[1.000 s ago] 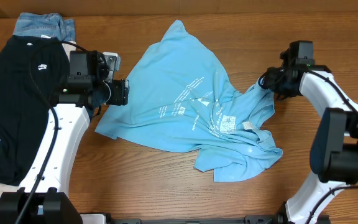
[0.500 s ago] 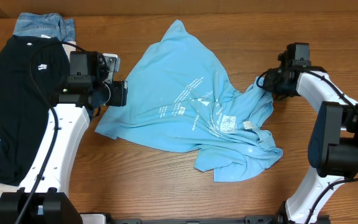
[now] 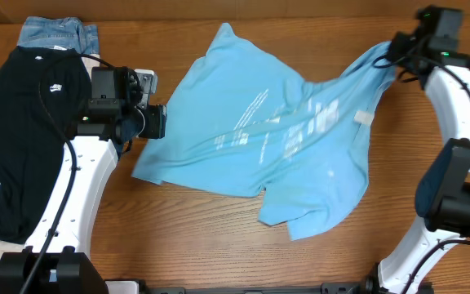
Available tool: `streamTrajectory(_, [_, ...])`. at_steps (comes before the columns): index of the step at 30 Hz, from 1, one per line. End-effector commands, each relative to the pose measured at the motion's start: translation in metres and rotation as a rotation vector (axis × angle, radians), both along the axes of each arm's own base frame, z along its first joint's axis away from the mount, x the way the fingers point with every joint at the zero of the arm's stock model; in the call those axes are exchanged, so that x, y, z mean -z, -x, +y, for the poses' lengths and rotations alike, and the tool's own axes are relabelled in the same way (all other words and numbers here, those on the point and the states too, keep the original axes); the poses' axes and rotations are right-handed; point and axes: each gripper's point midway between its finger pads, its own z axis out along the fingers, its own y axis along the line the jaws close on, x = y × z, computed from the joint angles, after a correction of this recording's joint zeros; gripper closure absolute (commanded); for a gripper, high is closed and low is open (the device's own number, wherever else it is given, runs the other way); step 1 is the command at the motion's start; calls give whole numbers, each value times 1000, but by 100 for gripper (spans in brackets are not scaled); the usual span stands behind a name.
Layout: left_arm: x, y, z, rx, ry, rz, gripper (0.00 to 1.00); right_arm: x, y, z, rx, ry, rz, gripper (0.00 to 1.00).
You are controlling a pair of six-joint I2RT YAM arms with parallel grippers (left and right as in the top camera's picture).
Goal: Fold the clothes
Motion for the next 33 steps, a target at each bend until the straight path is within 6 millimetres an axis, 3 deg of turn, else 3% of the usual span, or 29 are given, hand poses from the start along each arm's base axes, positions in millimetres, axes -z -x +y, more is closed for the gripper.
streamTrajectory(1, [-5, -6, 1, 7, -14, -26, 39, -12, -1, -36, 65, 26, -43, 96])
streamTrajectory(3, [-2, -9, 1, 2, -11, -28, 39, -7, 0, -50, 89, 26, -43, 95])
streamTrajectory(4, [-1, -12, 1, 1, -10, -30, 39, -4, 1, -55, 100, 23, -37, 83])
streamTrajectory(7, [6, -21, -2, 8, 5, -39, 38, 3, 8, -63, 115, 11, -9, 8])
streamTrajectory(8, [9, -26, -4, 15, 15, -44, 38, 1, 10, -63, 115, 5, 1, 0])
streamTrajectory(13, [31, -56, -24, 81, 107, -89, 39, -16, 27, -50, 87, -53, 96, 0])
streamTrajectory(19, [79, -77, -30, 111, 121, -24, 39, -35, 48, -1, -15, -151, 215, 0])
streamTrajectory(25, [119, -75, -41, 165, 144, 68, 40, -29, 60, 37, -78, -160, 303, 0])
streamTrajectory(30, [130, -71, -46, 175, 138, 97, 42, -27, 61, 60, -122, -158, 322, 0])
streamTrajectory(33, [135, -67, -49, 176, 126, 119, 51, -27, 61, 72, -145, -156, 330, 0])
